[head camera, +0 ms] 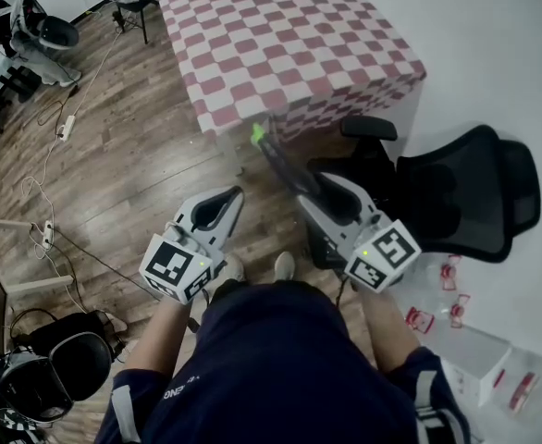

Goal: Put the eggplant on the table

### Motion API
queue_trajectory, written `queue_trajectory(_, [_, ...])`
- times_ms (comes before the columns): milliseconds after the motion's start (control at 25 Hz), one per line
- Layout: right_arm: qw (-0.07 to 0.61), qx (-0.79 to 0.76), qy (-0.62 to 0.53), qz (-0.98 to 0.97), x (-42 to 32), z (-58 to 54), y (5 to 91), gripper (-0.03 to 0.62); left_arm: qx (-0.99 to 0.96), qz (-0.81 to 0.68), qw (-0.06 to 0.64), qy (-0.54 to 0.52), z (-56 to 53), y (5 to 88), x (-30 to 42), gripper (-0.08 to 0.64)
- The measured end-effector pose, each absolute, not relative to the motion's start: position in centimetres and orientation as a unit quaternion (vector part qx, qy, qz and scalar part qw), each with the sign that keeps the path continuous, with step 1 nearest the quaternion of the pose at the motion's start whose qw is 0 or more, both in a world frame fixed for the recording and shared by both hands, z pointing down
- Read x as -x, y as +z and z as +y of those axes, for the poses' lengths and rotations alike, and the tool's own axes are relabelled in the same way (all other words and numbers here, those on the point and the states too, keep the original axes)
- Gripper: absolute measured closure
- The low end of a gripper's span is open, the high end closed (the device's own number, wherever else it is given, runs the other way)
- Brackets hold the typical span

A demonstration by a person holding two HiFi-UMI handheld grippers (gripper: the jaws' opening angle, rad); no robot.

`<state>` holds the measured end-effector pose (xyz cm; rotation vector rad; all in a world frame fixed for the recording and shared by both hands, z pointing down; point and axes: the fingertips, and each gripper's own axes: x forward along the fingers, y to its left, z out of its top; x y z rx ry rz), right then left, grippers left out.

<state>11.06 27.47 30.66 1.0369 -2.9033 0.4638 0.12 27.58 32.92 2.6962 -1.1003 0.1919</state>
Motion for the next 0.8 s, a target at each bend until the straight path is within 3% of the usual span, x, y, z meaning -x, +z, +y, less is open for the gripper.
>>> queue_trajectory(800, [0.012, -0.29, 0.154, -0.944, -16.4, 24.0, 30.3, 0.397, -0.905, -0.406, 0.105, 0.074, 25.2, 32.1, -5.5, 0.528])
